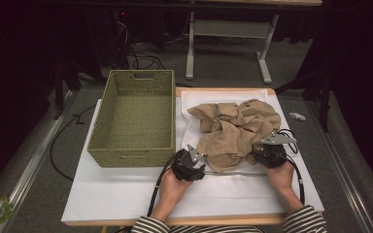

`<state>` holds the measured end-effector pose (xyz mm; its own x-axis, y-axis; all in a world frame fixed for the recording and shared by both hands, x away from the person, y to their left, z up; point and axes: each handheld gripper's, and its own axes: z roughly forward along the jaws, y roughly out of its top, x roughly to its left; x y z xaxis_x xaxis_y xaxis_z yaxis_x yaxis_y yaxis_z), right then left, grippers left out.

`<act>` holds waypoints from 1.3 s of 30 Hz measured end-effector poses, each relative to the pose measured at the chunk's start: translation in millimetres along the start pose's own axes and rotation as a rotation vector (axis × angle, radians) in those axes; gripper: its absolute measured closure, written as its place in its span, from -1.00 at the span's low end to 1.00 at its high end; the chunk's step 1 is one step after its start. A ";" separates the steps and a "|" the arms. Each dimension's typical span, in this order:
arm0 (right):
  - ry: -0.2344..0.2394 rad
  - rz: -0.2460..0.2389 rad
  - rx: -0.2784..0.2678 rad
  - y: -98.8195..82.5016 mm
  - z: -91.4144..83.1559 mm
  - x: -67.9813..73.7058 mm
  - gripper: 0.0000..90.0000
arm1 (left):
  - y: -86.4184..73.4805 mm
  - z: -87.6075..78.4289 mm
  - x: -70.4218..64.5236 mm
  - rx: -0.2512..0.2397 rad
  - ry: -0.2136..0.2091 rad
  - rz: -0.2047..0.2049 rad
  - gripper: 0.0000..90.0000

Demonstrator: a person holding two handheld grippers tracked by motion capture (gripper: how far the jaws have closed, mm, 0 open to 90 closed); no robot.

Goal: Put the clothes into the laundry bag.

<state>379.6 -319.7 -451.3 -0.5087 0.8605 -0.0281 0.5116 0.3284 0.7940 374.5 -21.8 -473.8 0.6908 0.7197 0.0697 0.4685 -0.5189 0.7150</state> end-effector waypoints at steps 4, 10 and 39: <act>0.004 -0.004 -0.003 0.0 -0.5 -0.4 0.70 | -0.5 1.0 -2.7 -0.003 -0.063 0.015 -0.21; 0.007 -0.006 0.001 -0.3 -0.7 -0.8 0.70 | -6.3 -3.4 -2.0 0.000 -0.082 0.010 -0.28; 0.010 -0.057 -0.131 -10.2 -70.1 1.4 0.71 | 11.7 18.1 8.3 -0.018 -0.054 -0.001 0.82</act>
<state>325.1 -349.1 -416.9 -0.5416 0.8377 -0.0700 0.3871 0.3225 0.8638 395.6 -30.3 -477.4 0.7195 0.6938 0.0317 0.4591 -0.5094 0.7278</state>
